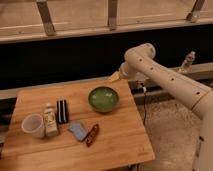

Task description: Place the pepper on the white sponge

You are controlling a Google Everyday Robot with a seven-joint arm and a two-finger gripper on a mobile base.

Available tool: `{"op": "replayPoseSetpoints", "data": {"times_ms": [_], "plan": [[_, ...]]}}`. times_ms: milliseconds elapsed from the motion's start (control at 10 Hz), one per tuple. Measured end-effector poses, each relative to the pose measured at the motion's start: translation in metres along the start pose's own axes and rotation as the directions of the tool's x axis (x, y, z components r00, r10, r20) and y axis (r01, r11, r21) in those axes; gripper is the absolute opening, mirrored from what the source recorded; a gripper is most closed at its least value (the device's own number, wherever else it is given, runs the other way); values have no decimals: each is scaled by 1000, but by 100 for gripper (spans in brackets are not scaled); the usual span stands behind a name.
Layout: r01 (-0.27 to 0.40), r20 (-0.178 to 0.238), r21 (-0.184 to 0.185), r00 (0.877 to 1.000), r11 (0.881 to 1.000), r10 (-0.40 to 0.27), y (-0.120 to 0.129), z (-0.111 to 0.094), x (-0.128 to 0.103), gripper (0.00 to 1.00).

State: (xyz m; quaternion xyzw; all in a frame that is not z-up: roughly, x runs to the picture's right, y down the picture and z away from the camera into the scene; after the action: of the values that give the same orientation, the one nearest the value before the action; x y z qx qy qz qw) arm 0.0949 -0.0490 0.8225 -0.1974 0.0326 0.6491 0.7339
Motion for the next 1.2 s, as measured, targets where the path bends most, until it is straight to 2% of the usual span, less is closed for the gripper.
{"op": "replayPoseSetpoints", "data": {"times_ms": [200,400,700,900,1000,1200], "plan": [[0,2,7,1000,1000,0,0,0,0,80],[-40,1,23,999,999,40,3,6,17,80],[-175,-19,45,984,984,176,25,29,69,80],[-235,-51,41,970,971,237,48,37,103,80],[-253,-65,41,965,967,255,55,39,116,80],[-262,-72,41,962,964,264,59,41,123,80]]}}
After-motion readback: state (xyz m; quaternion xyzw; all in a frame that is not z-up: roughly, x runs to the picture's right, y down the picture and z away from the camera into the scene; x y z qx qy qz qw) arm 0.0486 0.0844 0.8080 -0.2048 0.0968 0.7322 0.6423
